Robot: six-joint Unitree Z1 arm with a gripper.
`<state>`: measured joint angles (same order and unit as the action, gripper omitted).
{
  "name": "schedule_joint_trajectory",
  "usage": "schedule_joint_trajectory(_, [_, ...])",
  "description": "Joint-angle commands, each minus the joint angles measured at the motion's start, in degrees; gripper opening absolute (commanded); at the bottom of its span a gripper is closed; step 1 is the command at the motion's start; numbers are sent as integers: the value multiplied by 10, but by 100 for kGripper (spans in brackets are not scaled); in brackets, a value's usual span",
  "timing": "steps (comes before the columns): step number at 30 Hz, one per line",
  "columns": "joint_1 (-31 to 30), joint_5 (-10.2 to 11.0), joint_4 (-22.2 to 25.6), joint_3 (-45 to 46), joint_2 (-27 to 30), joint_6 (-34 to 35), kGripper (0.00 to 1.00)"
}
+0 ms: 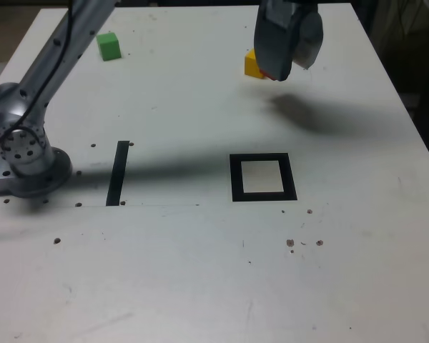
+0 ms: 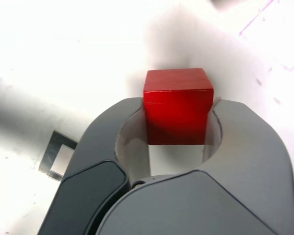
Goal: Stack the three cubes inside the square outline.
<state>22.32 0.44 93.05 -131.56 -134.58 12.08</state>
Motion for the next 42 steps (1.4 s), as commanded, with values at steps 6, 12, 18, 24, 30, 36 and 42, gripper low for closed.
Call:
schedule_joint_trajectory(6, [-27,-3,7,43,39,-44,32])
schedule_joint_trajectory(12, [-46,-5,1,91,69,-64,32])
schedule_joint_trajectory(18, [-71,0,-12,148,102,-77,32])
schedule_joint_trajectory(24, [-105,4,-36,210,137,-84,32])
schedule_joint_trajectory(30, [-134,3,-77,283,176,-86,32])
schedule_joint_trajectory(36, [-162,-2,-132,351,212,-88,32])
schedule_joint_trajectory(42, [-190,-3,-182,401,235,-90,32])
